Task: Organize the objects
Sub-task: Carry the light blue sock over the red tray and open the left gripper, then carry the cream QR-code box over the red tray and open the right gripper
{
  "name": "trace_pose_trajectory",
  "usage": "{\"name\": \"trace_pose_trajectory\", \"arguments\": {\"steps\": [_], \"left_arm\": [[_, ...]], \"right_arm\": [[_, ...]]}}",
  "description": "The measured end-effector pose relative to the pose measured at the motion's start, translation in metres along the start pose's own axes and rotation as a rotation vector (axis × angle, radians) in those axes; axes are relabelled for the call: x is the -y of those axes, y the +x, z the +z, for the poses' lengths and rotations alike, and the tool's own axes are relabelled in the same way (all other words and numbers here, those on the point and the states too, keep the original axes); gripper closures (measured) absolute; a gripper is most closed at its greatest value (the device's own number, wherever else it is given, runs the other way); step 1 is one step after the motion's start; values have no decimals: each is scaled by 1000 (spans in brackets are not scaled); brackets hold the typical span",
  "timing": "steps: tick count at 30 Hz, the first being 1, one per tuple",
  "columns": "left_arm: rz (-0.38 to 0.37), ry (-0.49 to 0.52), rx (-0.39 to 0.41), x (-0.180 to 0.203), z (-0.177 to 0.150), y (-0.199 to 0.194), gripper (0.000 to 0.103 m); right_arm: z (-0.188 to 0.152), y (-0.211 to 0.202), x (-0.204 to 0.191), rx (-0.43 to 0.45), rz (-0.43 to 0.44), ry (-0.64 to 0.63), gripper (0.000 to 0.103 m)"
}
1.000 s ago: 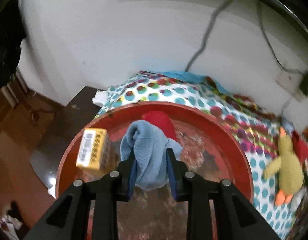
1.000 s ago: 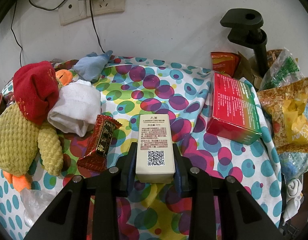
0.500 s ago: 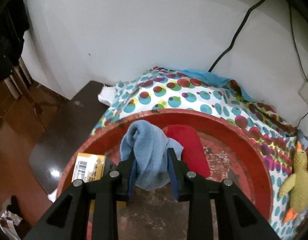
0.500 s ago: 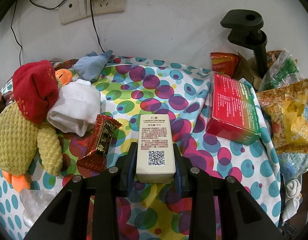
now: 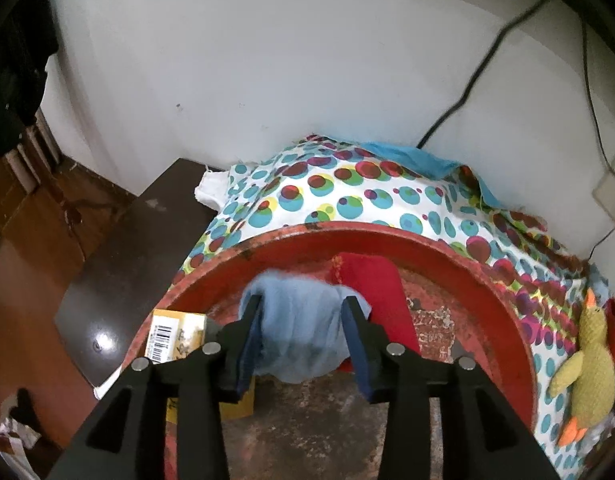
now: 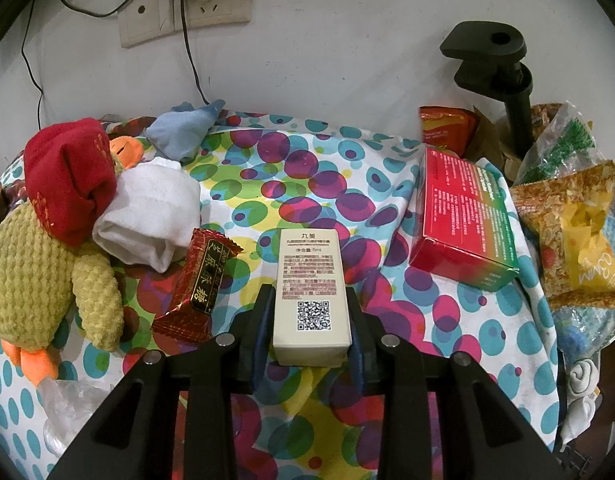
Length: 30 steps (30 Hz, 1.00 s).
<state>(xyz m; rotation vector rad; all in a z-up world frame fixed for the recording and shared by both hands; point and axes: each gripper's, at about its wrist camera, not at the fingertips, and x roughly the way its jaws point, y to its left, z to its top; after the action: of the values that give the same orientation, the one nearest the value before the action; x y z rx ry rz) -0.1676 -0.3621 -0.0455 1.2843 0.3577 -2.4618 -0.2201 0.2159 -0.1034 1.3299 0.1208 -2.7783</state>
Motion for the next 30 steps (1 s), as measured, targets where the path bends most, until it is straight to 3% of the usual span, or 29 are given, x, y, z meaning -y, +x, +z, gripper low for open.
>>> {"name": "trace_pose_trajectory", "arguments": {"steps": [5, 13, 26, 30], "left_arm": [[-4, -27, 12, -4, 2, -12, 61], [-4, 116, 51, 31, -20, -43, 61], [-61, 245, 40, 71, -114, -94, 61], [-26, 321, 76, 79, -150, -110, 61]], "right_arm": [[0, 0, 0, 0, -4, -3, 72], [0, 0, -2, 1, -7, -4, 72], [-1, 1, -1, 1, -1, 2, 72], [0, 0, -3, 2, -3, 2, 73]]}}
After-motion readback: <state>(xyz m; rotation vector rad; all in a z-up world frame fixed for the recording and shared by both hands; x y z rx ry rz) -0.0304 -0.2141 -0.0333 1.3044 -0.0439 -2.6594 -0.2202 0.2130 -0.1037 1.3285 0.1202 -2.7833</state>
